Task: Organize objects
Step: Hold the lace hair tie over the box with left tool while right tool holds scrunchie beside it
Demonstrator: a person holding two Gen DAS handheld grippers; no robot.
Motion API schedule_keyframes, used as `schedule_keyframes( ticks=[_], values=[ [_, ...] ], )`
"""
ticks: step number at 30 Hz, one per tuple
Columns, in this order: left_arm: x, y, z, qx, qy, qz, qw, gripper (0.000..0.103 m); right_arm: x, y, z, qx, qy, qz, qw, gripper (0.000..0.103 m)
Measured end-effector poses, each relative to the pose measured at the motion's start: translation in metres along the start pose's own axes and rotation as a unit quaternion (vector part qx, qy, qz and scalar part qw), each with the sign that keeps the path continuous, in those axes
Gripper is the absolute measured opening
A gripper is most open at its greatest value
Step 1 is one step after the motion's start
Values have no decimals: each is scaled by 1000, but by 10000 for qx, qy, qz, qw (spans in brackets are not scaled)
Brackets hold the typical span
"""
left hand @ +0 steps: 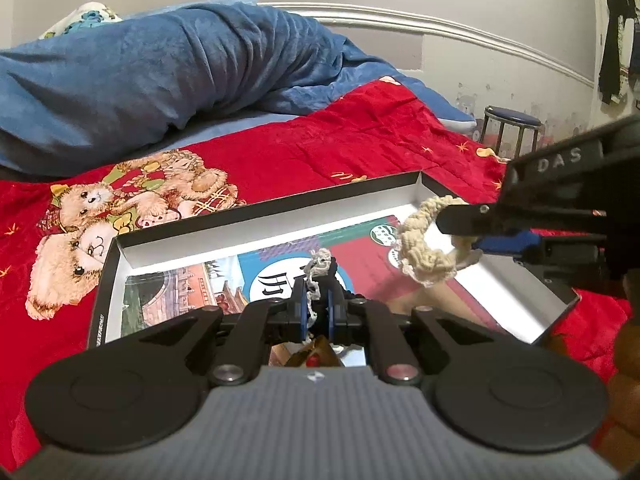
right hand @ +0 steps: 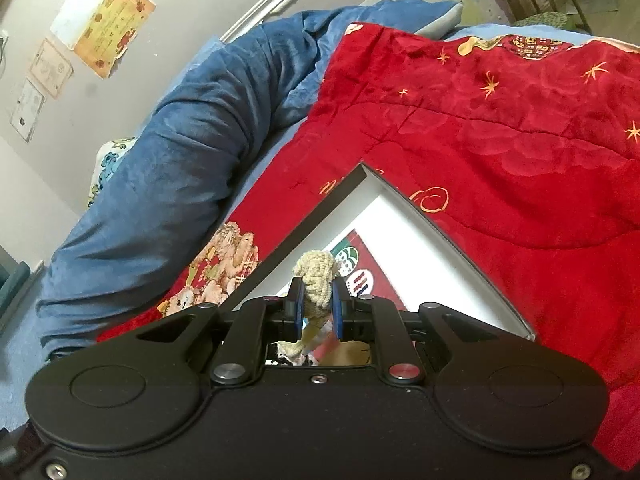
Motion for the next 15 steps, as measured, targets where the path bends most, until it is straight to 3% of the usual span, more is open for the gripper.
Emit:
schedule_keyframes(
  ticks=[15],
  values=[
    [1,-2,-2,-42,-61,-95,9999,12,-3,5,-8,-96,-14,-75,9999,14]
  ],
)
Point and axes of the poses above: each gripper's, at about its wrist camera, not at the fingertips, and y roughly the way its jaws point, x to its right, z to its top, the point moved 10 cm from there along y, roughly the way its jaws point, and after that the axes turned 1 degree about z, right-handed, at the moved point
